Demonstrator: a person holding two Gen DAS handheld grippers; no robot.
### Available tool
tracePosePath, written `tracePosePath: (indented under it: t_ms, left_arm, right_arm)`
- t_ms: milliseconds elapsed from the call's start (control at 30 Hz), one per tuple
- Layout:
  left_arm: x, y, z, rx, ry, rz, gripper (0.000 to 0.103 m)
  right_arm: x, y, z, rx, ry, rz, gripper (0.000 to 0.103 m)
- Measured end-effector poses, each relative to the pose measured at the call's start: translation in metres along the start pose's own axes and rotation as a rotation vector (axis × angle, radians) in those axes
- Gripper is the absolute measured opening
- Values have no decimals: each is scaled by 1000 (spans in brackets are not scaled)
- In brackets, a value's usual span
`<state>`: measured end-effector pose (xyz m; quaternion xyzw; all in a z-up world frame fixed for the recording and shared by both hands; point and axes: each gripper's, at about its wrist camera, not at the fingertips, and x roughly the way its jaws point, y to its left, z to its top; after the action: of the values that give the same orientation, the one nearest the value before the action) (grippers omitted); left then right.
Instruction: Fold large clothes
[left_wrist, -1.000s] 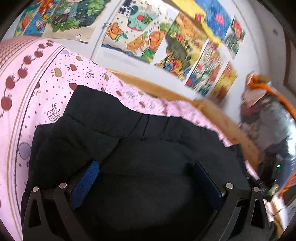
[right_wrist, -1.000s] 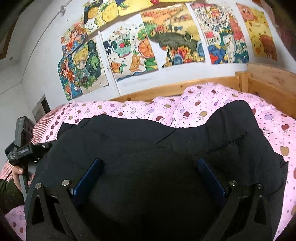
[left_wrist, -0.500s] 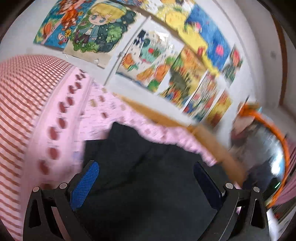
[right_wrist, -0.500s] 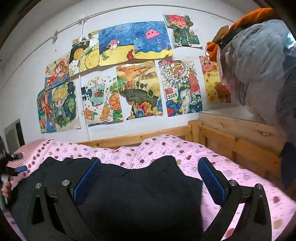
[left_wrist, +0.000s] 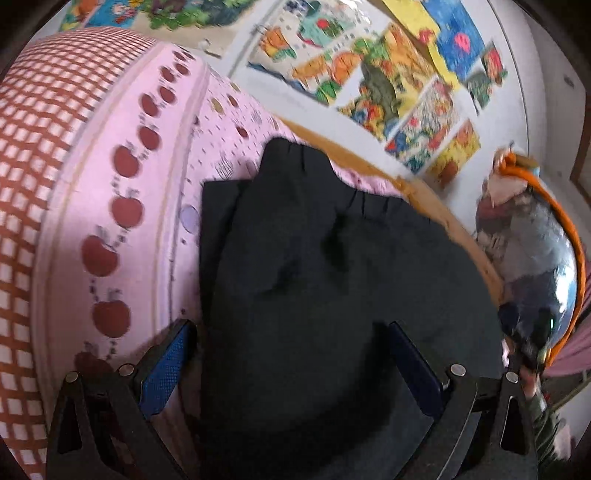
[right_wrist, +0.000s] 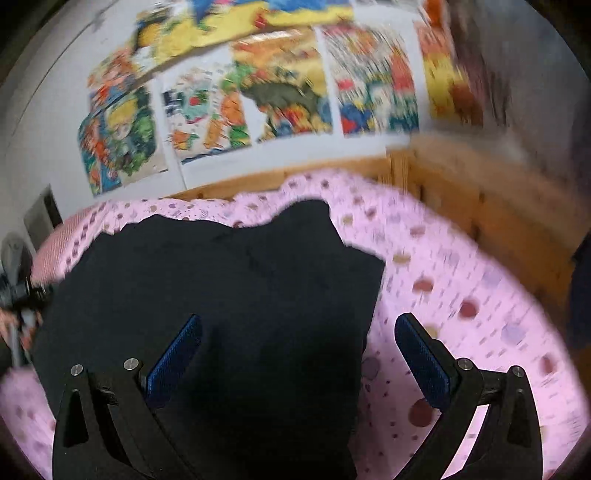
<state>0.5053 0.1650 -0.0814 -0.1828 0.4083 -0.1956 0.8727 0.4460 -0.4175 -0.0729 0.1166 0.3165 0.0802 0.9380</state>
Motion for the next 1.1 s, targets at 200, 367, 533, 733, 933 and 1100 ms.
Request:
tracePosePath:
  t_ms: [200,367,533,733,933,1100]
  left_arm:
    - [13,0,-4,13,46,-8,103]
    - [17,5,-8,6,55,-41,103]
    - [19,10,-11,-1,55,-78,103]
    - [24,13,-12,-7,65,-90,103]
    - [25,11,-11,-4,62,-83,103]
    - [25,10,-12,-4,61,-82,103]
  right_arm:
    - [50,-21,-21,96,160,96,102]
    - [64,-19,-41,107,166,118,102]
    - [61,-18,-48,113,128,130,102]
    - [61,-18,-46,119,116,135,102]
    - [60,-20,-46,120,115,134,102]
    - [61,-21,-46,120,116,135,102]
